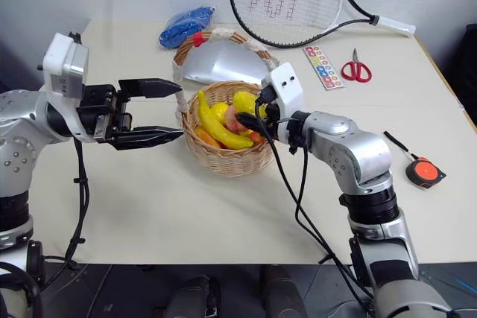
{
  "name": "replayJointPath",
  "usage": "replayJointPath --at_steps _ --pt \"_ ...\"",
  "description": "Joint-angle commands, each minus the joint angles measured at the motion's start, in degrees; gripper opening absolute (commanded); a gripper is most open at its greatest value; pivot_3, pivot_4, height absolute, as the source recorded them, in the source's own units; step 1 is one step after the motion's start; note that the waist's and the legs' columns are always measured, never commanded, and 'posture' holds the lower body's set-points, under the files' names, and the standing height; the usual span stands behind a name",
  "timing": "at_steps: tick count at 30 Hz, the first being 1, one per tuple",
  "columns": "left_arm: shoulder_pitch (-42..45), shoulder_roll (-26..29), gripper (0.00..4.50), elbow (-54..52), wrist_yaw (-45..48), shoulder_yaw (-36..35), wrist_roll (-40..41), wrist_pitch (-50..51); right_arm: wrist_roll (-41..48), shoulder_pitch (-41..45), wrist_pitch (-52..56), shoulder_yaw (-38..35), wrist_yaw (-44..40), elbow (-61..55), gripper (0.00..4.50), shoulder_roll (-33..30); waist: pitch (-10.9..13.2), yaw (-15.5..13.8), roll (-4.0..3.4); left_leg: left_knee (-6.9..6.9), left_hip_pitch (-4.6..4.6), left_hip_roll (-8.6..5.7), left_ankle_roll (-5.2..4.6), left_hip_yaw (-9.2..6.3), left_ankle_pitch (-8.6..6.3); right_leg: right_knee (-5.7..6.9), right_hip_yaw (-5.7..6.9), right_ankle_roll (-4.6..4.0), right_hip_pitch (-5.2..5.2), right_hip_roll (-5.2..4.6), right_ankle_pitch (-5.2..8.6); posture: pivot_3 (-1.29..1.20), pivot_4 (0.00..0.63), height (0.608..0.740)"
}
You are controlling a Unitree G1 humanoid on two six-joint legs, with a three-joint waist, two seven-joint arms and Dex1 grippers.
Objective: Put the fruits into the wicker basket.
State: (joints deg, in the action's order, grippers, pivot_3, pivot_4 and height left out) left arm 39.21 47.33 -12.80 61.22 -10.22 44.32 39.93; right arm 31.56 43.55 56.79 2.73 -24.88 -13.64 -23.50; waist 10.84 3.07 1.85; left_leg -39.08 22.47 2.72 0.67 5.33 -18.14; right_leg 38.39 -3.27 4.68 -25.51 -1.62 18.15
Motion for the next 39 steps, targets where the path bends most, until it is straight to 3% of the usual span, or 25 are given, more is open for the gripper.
replayJointPath --at_steps 1,7,10,12,16,19,22,27,34,39 --pt "-0.62 0.57 4.50 -1.92 -0.35 -1.68 0.32 -1.11 3.42 -1.30 3.32 -4.56 0.12 -7.25 4.42 -1.70 0.00 0.00 0.00 0.00 -0.02 0.00 0.00 0.01 0.00 -0.02 0.00 0.00 0.00 0.00 0.00 0.00 0.150 0.740" --pt "-1.69 0.58 4.50 -1.60 -0.13 -1.74 0.13 -1.86 16.27 -6.48 10.48 -15.86 -6.73 -18.41 4.47 -11.64 0.00 -0.17 0.00 0.01 -0.01 -0.02 -0.02 0.00 -0.01 -0.26 -0.01 0.00 0.01 -0.01 0.00 0.00 0.150 0.740" --pt "-1.70 0.82 4.50 -1.24 0.17 -1.66 0.01 -2.16 23.91 -9.23 14.14 -24.83 -9.28 -17.75 4.47 -17.11 0.00 -0.26 0.01 0.01 -0.05 -0.01 -0.04 -0.01 -0.02 -0.34 -0.01 0.00 0.08 0.00 0.00 0.00 0.150 0.740" --pt "-1.25 1.00 4.50 -0.75 0.35 -1.55 -0.19 -2.33 23.55 -11.77 13.41 -28.61 -10.28 -15.68 4.47 -21.10 0.00 -0.40 0.01 0.02 -0.05 -0.02 -0.06 0.00 -0.03 -0.36 -0.02 0.01 0.09 0.01 0.00 0.00 0.150 0.740" --pt "-0.40 1.20 4.50 -0.21 0.43 -1.62 -0.18 -2.37 17.82 -14.81 8.26 -28.71 -9.90 -10.36 4.47 -25.92 0.00 -0.18 0.00 0.03 -0.06 -0.02 -0.07 0.04 -0.04 -0.41 -0.08 0.01 0.09 0.06 0.00 0.00 0.150 0.740" --pt "0.14 1.24 4.50 -0.24 0.32 -1.53 -0.06 -2.12 18.55 -12.97 6.81 -28.30 -9.20 -6.02 4.47 -23.79 0.00 0.14 0.00 0.04 -0.09 0.01 -0.06 0.07 -0.03 -0.39 -0.11 0.01 0.09 0.11 0.00 0.00 0.150 0.740" --pt "0.60 1.06 4.50 -0.29 0.28 -1.18 -0.12 -2.11 12.64 -11.03 0.86 -20.61 -7.78 -6.02 4.47 -21.07 0.00 0.30 0.00 0.05 -0.11 0.01 -0.04 0.10 -0.02 -0.35 -0.15 0.01 0.07 0.12 0.00 0.00 0.150 0.740" --pt "1.76 0.66 4.50 0.04 0.23 -0.36 -0.58 -2.40 5.27 -4.02 -7.07 -13.05 -0.57 1.20 4.47 -8.99 0.00 0.30 0.00 0.03 -0.10 0.01 0.00 0.10 0.00 -0.32 -0.14 0.01 0.06 0.11 -0.01 0.00 0.150 0.740" --pt "1.94 0.94 4.50 -0.16 0.14 -0.85 -0.59 -2.10 -0.22 -1.92 -15.13 -9.31 1.91 8.56 4.47 0.97 0.00 0.02 -0.01 0.02 -0.04 -0.02 0.01 0.06 0.01 -0.32 -0.07 0.01 0.02 0.02 -0.01 0.00 0.150 0.740" --pt "1.11 1.37 4.50 -0.92 -0.15 -1.48 -0.42 -1.72 -2.35 -4.89 -22.10 -9.01 1.19 6.70 2.91 4.37 0.01 0.12 -0.01 0.04 -0.04 0.01 0.02 0.05 0.01 -0.28 -0.06 0.01 0.02 0.06 -0.01 0.00 0.150 0.740"
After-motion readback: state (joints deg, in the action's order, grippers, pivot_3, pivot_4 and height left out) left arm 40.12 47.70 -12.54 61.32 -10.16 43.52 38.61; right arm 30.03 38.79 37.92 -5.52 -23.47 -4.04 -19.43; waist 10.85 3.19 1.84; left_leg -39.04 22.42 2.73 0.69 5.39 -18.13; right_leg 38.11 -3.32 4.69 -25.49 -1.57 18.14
